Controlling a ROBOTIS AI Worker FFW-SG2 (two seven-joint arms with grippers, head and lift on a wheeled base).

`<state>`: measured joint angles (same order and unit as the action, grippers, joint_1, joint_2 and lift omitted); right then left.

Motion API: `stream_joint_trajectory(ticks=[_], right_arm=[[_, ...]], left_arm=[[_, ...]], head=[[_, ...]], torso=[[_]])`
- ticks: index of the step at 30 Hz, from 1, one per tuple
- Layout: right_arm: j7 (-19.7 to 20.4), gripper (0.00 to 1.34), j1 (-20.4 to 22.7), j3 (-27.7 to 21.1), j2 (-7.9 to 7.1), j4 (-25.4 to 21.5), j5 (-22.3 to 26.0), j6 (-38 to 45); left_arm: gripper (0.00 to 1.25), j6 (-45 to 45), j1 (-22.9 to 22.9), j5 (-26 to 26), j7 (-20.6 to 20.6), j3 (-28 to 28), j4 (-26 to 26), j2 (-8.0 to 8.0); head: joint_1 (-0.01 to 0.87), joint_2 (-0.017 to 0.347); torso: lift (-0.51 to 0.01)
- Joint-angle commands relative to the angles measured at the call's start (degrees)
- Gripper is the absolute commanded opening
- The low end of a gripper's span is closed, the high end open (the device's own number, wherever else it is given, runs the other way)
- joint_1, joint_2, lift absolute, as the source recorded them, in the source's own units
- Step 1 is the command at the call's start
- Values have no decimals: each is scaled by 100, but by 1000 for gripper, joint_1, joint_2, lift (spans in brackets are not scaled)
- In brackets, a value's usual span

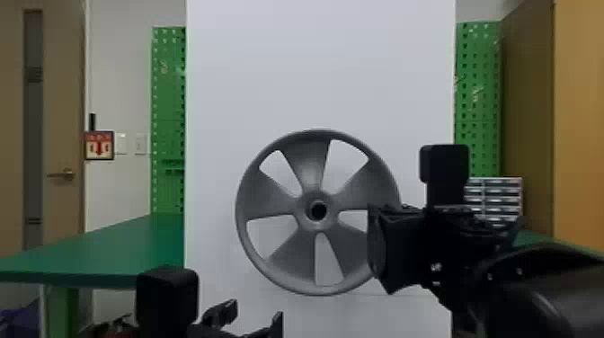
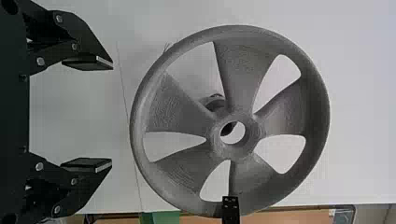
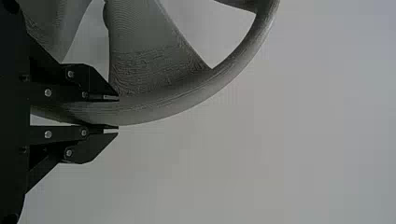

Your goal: Hold the wheel and insert it

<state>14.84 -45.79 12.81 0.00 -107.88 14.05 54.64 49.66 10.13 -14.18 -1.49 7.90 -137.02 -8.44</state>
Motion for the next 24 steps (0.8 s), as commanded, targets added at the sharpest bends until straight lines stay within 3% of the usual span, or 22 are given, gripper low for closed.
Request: stream_joint_trajectory(ticks=[1, 24], right_arm=[[-77, 199, -35, -24, 5, 83, -78, -76], [-306, 199, -114, -86, 5, 567, -218, -489]], left_arm=[[739, 0, 7, 3, 0, 10, 0, 0], [739, 0, 7, 21, 0, 10, 0, 0]], head=[[5, 118], [5, 118]], torso=[[-477], [-477]])
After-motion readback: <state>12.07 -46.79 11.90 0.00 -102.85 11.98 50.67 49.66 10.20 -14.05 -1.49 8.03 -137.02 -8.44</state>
